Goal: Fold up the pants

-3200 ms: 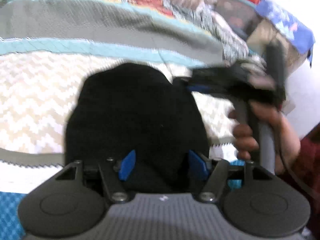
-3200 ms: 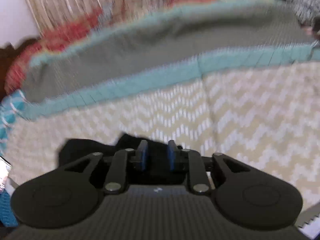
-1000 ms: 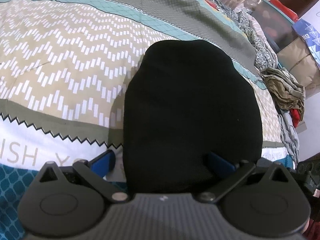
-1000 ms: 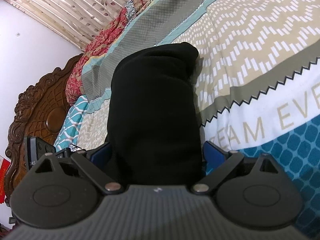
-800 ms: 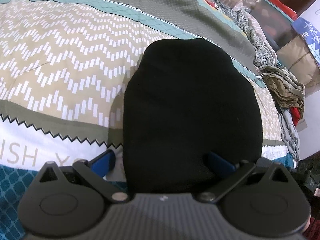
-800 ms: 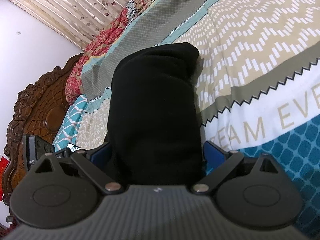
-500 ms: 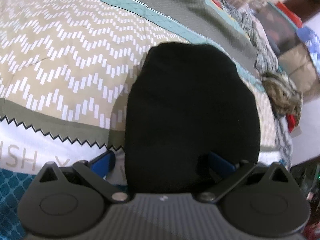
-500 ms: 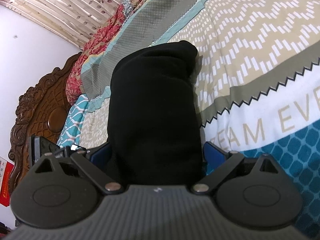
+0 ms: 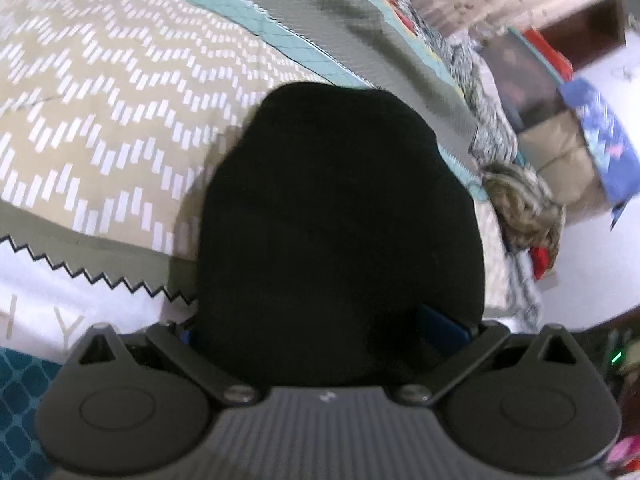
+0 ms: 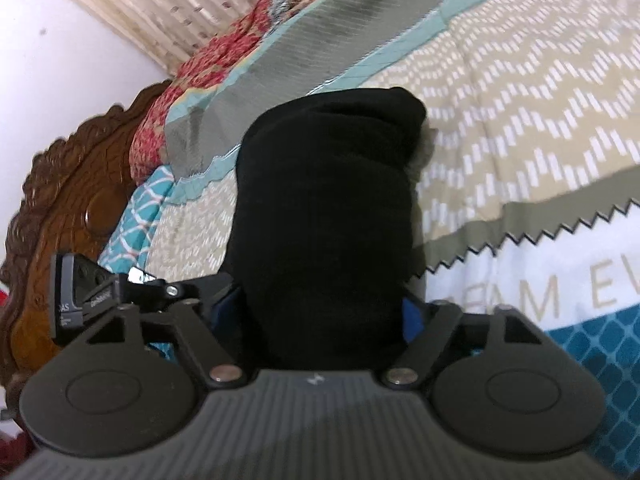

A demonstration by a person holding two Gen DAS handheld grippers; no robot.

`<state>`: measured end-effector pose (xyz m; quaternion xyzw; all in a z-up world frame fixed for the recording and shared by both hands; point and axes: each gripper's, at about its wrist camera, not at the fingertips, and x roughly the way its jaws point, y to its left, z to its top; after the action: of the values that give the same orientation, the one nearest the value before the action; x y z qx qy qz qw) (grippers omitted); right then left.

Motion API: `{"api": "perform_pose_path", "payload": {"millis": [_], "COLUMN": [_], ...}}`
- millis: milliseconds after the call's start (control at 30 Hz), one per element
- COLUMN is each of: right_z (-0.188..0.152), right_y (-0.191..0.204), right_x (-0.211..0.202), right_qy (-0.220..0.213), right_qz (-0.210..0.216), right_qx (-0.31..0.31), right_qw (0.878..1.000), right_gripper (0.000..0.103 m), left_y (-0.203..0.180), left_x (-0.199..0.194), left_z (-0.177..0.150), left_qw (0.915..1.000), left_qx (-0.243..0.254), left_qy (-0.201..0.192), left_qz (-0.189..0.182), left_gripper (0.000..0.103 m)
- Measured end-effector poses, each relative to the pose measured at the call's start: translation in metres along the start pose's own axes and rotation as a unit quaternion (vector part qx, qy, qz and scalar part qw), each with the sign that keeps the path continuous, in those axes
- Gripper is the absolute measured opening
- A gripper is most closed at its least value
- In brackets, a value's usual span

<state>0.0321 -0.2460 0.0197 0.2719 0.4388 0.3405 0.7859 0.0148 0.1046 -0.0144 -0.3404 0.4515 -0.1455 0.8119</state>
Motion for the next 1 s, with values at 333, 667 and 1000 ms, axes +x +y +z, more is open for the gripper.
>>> {"api": "perform_pose_path", "payload": {"millis": [333,667,1000], "right_z": [0.0,0.01,-0.009], "right_y": [0.029,-0.009,-0.043], "right_x": [0.028,0.02,0.009], "right_qy": [0.03,0.046,0.018], "right_qz": [-0.039,0.039,0.127], "right_qx": [-0.062,0.147,0.329], "right_qw": [0.997,0.987,0.936], "right_gripper": [0.079,0.069,0.063], "left_y": [-0.002,0.048,0.037], "left_x": [0.012,-0.04,-0.02], "left_z": [0.004,0.016,0.014], "left_qw": [0.9998,0.9929,0.9936], "left_qx": [0.012,-0.101,-0.101], "left_qy": [-0.013,-0.047,-0.011], "left_qz": [-0.003,-0.041,-0.049], "left_gripper": [0.103,0.103,0.103]}}
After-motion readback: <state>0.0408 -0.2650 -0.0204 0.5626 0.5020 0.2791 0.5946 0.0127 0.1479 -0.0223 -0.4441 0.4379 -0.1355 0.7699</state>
